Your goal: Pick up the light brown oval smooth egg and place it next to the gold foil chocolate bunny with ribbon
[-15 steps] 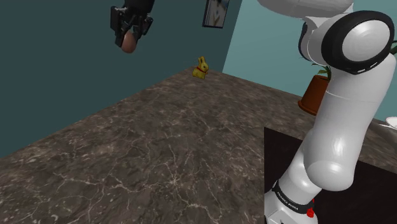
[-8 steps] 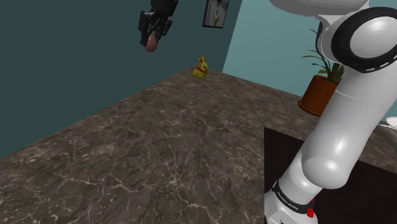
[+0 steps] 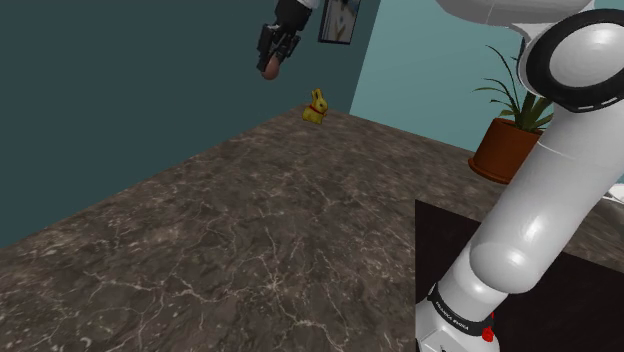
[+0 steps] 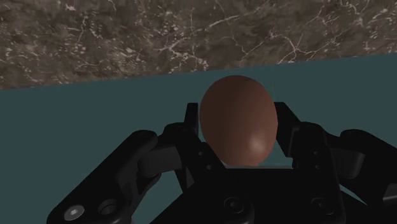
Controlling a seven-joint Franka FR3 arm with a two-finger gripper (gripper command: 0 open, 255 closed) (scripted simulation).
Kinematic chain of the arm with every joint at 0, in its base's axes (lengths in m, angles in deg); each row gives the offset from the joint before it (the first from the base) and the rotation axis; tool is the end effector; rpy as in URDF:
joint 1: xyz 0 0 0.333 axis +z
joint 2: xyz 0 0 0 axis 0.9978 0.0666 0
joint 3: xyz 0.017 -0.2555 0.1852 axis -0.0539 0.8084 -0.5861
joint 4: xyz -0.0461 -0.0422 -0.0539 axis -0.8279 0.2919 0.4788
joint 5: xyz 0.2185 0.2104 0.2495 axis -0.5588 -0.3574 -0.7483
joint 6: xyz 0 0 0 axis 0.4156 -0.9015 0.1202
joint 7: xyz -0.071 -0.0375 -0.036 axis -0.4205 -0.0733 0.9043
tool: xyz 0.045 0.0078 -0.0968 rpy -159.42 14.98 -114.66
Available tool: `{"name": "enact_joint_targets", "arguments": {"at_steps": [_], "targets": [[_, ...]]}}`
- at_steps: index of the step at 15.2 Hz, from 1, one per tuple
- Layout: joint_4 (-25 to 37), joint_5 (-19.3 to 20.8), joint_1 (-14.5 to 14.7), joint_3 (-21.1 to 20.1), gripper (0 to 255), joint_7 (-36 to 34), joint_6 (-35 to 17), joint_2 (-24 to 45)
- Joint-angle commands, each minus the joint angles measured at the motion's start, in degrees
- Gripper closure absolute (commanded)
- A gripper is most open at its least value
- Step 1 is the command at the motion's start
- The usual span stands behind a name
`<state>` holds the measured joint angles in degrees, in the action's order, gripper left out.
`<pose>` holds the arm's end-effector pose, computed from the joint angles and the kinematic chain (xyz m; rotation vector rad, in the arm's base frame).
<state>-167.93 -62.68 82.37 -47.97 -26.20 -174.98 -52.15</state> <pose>0.5895 0.0873 0.6557 -2.9613 -0.4418 -0.5129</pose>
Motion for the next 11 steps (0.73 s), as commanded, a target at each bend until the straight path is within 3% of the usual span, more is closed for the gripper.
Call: {"name": "enact_joint_targets", "arguments": {"at_steps": [1, 11], "targets": [[-0.8, -1.2, -1.6, 1.4, 255, 3.3, 0.1, -0.6], [2.4, -5.4, -8.5, 7.8, 255, 16.9, 3.4, 1.5]]}}
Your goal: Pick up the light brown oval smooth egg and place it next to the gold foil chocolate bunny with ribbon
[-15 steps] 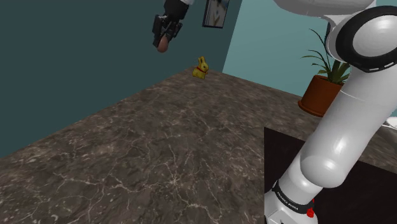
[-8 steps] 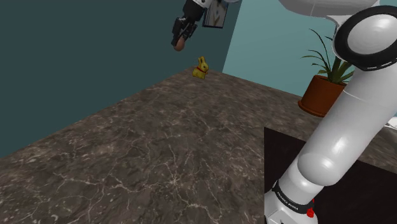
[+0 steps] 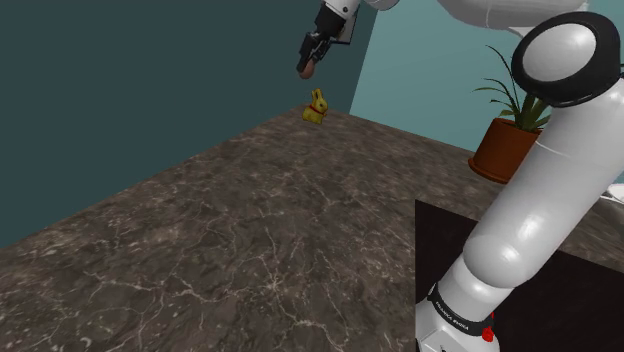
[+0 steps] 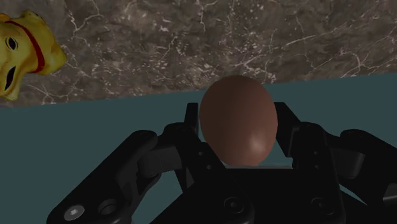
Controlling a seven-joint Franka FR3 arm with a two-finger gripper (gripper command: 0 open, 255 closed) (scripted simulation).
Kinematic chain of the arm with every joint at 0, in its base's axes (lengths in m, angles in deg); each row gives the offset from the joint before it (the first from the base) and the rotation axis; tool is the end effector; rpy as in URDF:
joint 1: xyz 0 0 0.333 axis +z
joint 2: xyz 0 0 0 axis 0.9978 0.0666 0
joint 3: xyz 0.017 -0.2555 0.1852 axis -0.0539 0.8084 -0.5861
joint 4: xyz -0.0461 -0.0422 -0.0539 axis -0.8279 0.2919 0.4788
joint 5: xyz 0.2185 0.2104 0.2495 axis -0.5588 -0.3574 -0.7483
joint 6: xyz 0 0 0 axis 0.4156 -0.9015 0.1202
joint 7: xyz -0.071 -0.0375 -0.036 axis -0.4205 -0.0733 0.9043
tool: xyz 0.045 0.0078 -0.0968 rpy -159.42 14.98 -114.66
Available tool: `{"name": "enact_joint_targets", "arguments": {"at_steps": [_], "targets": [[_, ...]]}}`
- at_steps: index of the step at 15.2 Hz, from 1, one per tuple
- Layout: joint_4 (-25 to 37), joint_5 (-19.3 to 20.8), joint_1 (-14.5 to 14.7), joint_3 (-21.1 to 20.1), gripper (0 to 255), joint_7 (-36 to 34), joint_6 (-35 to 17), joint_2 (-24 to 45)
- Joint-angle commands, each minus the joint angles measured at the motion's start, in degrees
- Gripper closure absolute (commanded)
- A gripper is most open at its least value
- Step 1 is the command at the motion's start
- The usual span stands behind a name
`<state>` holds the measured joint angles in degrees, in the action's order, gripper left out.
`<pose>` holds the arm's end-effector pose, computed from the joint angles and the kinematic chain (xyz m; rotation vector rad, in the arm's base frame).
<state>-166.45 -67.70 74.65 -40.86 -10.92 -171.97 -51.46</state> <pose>0.5931 -0.0581 0.6561 -2.9607 -0.4411 -0.5138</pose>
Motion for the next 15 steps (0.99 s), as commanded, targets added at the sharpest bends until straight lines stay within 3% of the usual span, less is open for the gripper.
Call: {"name": "enact_joint_targets", "arguments": {"at_steps": [1, 9, 15], "targets": [[1.7, -0.8, -1.5, 1.3, 255, 2.9, 0.9, 1.4], [11.1, -3.8, -7.5, 5.5, 255, 12.4, 5.9, 8.1], [23.8, -6.1, -12.8, 7.7, 255, 18.3, 11.7, 16.8]]}}
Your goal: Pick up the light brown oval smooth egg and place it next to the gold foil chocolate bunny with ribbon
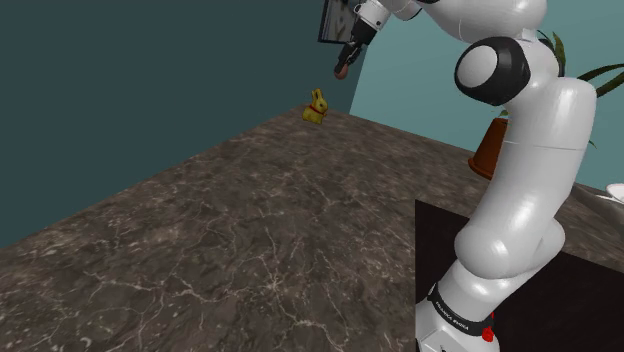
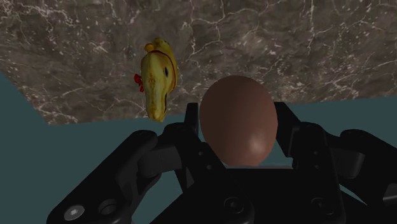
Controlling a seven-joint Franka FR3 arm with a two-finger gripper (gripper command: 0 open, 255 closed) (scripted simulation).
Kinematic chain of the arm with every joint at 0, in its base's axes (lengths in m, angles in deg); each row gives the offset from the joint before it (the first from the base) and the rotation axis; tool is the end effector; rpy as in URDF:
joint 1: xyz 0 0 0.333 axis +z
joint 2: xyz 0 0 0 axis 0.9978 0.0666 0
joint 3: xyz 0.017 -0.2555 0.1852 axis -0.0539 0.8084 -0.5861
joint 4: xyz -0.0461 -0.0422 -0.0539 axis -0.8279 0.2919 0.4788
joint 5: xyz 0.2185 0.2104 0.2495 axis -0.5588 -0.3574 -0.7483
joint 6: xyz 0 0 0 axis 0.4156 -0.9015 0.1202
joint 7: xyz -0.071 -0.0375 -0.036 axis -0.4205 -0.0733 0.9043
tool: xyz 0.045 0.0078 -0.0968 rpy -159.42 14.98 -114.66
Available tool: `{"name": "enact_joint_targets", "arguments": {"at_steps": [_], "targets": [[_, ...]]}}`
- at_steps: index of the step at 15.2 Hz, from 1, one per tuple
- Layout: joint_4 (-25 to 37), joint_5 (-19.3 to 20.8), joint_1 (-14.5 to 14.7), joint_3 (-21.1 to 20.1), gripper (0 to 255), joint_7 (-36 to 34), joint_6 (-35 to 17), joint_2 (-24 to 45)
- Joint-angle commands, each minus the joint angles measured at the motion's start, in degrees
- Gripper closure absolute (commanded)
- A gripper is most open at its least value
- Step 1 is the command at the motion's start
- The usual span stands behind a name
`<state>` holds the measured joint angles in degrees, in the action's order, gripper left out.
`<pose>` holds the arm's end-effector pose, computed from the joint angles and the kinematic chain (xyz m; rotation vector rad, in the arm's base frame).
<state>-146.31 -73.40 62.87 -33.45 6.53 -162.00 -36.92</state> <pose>0.6022 -0.2574 0.6524 -2.9604 -0.4414 -0.5130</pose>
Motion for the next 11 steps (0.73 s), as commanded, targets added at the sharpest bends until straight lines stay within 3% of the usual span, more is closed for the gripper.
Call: {"name": "enact_joint_targets", "arguments": {"at_steps": [1, 11], "targets": [[7.5, -1.0, -2.2, 0.7, 255, 1.9, 3.5, 4.7], [-6.3, -1.0, -1.6, 0.6, 255, 4.3, -6.1, 0.7]]}}
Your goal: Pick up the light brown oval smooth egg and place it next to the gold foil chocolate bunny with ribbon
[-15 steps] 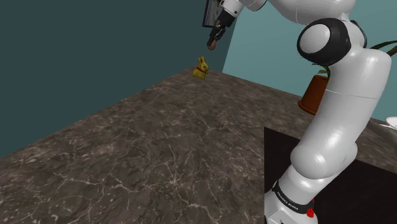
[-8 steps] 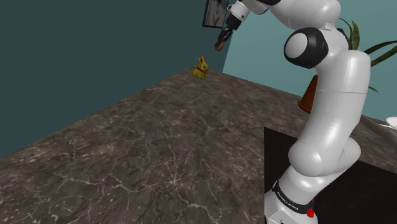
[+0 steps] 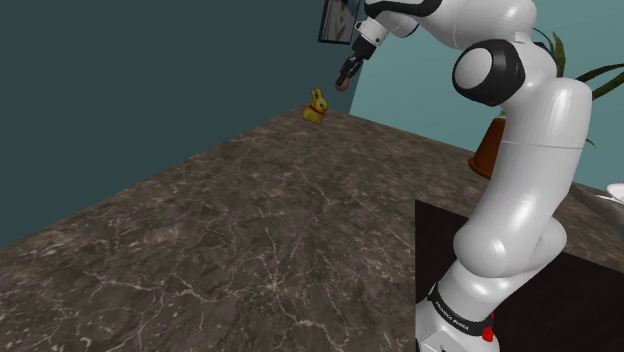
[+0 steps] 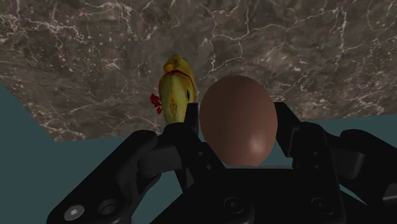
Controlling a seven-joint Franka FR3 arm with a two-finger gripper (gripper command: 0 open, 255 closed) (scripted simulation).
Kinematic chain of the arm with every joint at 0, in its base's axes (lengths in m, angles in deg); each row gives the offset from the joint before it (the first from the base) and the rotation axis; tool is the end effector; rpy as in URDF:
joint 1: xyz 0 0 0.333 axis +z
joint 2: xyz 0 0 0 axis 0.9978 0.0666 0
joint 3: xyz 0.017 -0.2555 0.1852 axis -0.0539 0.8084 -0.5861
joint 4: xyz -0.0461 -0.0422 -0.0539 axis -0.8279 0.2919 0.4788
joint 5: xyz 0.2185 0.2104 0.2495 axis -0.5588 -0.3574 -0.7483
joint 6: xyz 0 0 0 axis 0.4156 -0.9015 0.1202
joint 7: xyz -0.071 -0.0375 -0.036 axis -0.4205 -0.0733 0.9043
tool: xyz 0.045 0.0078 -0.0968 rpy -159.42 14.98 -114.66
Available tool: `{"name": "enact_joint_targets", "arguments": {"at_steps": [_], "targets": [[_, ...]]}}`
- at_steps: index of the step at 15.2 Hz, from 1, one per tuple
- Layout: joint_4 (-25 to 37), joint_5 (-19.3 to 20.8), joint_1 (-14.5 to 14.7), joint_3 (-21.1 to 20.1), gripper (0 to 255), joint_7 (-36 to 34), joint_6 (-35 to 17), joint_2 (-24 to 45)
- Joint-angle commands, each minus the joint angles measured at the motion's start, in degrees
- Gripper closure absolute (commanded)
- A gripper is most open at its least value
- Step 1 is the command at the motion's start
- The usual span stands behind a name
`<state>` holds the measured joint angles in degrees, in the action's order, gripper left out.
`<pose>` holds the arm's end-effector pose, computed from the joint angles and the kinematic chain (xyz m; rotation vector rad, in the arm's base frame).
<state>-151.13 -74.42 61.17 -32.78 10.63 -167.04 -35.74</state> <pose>0.6047 -0.2893 0.6074 -2.9602 -0.4432 -0.5123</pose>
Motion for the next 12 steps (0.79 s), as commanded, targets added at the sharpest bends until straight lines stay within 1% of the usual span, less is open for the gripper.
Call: {"name": "enact_joint_targets", "arguments": {"at_steps": [1, 12], "targets": [[-2.6, 0.0, 0.2, 0.0, 255, 0.4, -1.9, -0.7], [-12.8, -0.7, 0.6, -0.2, 255, 2.8, -10.5, -2.0]]}}
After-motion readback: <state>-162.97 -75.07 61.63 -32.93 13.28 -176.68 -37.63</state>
